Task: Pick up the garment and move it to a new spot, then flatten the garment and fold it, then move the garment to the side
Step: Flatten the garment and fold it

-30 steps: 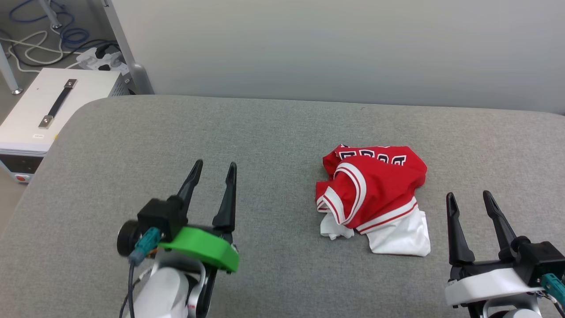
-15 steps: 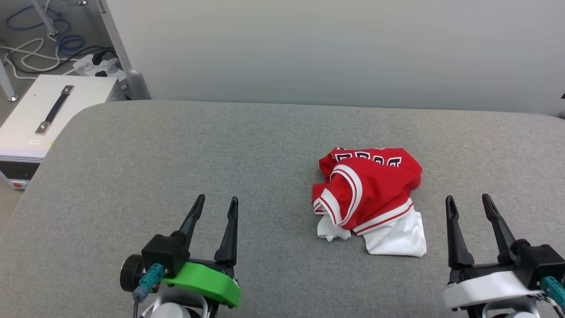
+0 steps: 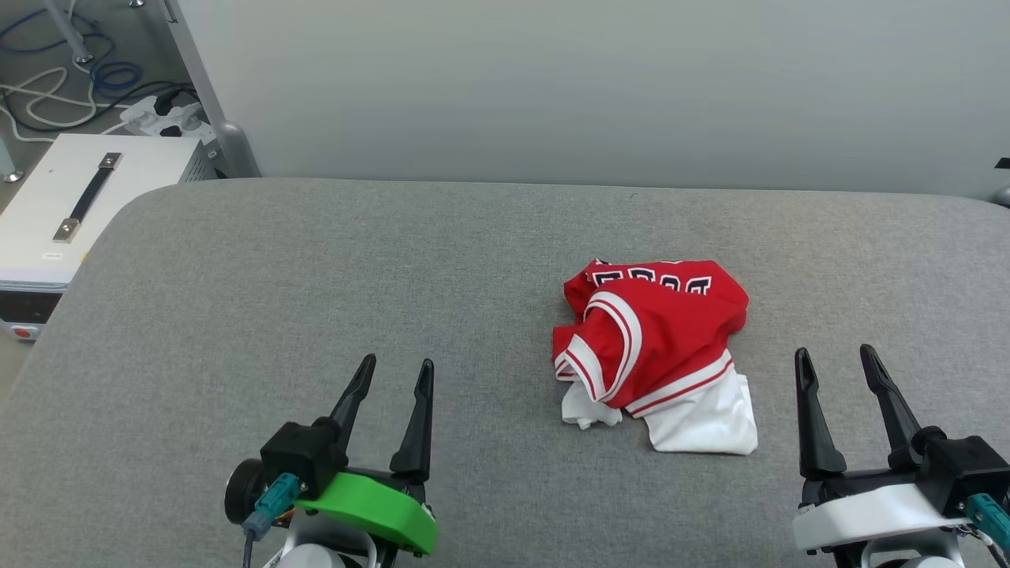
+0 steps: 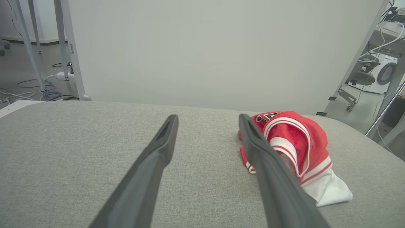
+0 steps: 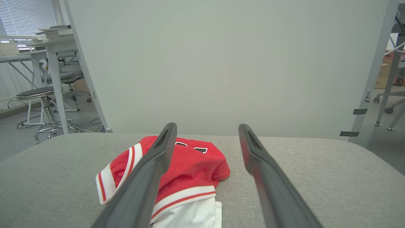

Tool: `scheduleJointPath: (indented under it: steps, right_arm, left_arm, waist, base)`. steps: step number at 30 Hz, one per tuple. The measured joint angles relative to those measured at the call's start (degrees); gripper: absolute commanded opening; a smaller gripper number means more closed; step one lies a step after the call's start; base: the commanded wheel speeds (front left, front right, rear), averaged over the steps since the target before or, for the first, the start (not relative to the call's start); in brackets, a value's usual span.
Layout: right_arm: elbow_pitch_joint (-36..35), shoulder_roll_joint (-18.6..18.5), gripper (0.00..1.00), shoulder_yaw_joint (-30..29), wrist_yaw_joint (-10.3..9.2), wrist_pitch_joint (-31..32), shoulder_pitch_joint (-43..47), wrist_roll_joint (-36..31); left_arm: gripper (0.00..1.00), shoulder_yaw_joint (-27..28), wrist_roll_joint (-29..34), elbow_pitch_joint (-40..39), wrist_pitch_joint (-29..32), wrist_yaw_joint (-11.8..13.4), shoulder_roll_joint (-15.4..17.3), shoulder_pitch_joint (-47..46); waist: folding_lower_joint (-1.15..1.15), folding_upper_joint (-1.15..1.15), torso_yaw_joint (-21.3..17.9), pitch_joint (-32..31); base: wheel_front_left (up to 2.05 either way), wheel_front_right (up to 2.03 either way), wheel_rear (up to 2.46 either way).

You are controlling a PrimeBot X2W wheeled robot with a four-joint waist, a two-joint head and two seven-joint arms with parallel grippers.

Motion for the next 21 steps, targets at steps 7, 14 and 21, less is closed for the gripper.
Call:
scheduleJointPath:
  steps: [7,14,21]
  right_arm:
    - [-0.7,0.0,1.00,-0.1,0.00,0.0,0.0,-0.2]
    - [-1.7,0.0,1.00,0.5,0.00,0.0,-1.4,-1.3]
    - [-2.2,0.0,1.00,1.8,0.00,0.0,-3.1,-1.8]
  left_arm:
    - [1.00,-3.2,-2.4,3.6,1.7,-0.7,-0.1,-2.1]
    - [1.00,-7.4,-7.9,6.1,22.5,-0.6,-0.2,-12.3]
    - [1.00,-11.2,-9.5,6.7,41.9,1.5,-0.3,-17.5]
  waist:
    - [0.00,0.00,-0.3,1.3]
    - [0.00,0.00,-1.0,4.9]
    - [0.00,0.00,-2.8,8.8]
  base:
    - [0.00,0.00,0.00]
    - [0.00,0.00,0.00]
    - [0.00,0.00,0.00]
